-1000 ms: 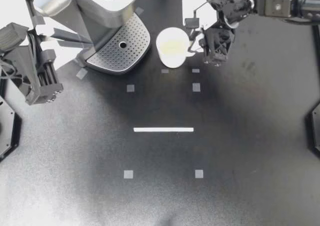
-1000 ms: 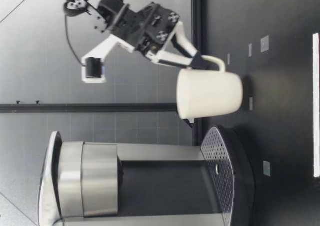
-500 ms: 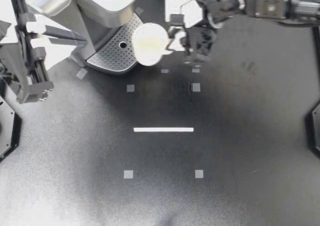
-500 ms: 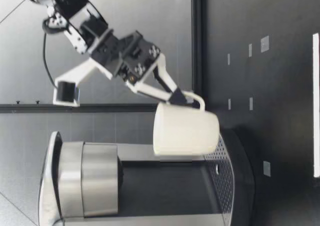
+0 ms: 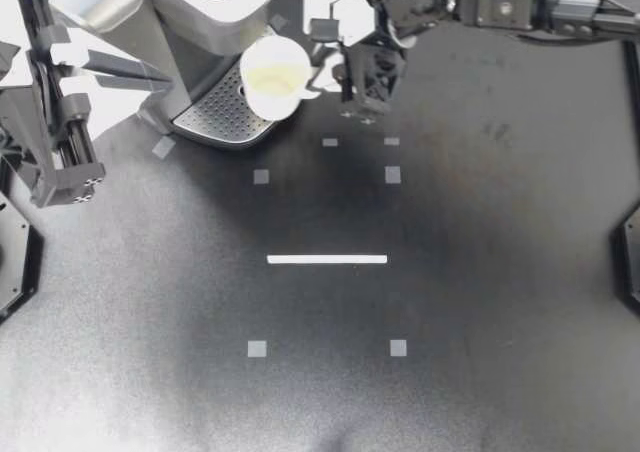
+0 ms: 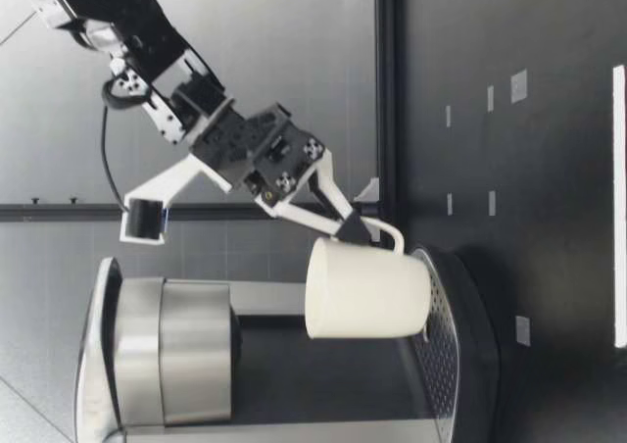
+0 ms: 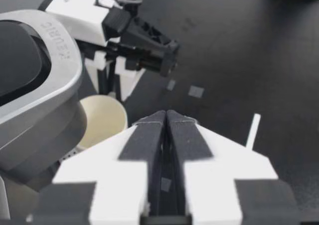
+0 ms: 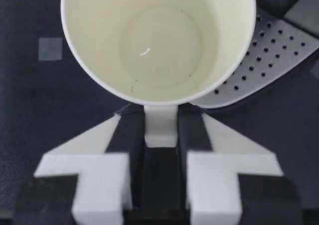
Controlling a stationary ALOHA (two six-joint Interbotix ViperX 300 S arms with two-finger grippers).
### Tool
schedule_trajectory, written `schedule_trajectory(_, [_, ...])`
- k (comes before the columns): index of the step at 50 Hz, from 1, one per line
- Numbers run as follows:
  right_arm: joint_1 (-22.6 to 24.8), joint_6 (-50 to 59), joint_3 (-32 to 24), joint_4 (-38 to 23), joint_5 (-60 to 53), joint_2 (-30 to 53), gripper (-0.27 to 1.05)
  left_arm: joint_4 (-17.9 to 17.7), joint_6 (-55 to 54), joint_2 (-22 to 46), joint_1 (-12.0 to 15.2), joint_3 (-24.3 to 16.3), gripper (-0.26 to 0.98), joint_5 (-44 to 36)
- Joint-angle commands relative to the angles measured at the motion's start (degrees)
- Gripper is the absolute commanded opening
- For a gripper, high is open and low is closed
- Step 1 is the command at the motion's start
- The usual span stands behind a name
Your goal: Place the coffee capsule inside the capsule container, then place the cup onto the center of the cup tray.
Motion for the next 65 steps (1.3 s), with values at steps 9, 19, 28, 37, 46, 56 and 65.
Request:
schedule_trajectory(9, [0.1,0.0,-3.9,0.0,-0.5,0.8,0.21,0.2,0.1,-0.4,-0.2,-0.7,0.13,-0.2])
schedule_trajectory(19, [0.1,0.0,-5.4,-0.2,-0.8,1.9,0.21,0.2,0.1,-0.4,-0.2,-0.4,0.13,-0.1])
schedule_trajectory(28, [0.1,-0.1,-5.9,-0.2,-0.7,2.5,0.21,0.2,0.1,-0.5,-0.2,-0.4,0.13,0.0])
schedule_trajectory(37, [0.1,-0.1,-6.1,-0.3,-1.6,2.7,0.22,0.2,0.0,-0.4,-0.2,-0.3,0.13,0.0])
schedule_trajectory(46, [0.1,-0.2,-6.2,-0.2,-2.3,2.7,0.22,0.1,0.0,-0.5,-0.2,-0.3,0.13,0.0])
schedule_trajectory(56, [0.1,-0.5,-6.4,-0.3,-2.2,3.2,0.22,0.1,-0.1,-0.4,-0.2,-0.3,0.13,0.0])
schedule_trajectory(65, [0.1,-0.7,-6.9,-0.2,-1.9,3.6,0.26,0.2,-0.3,-0.5,-0.2,-0.2,0.13,0.0])
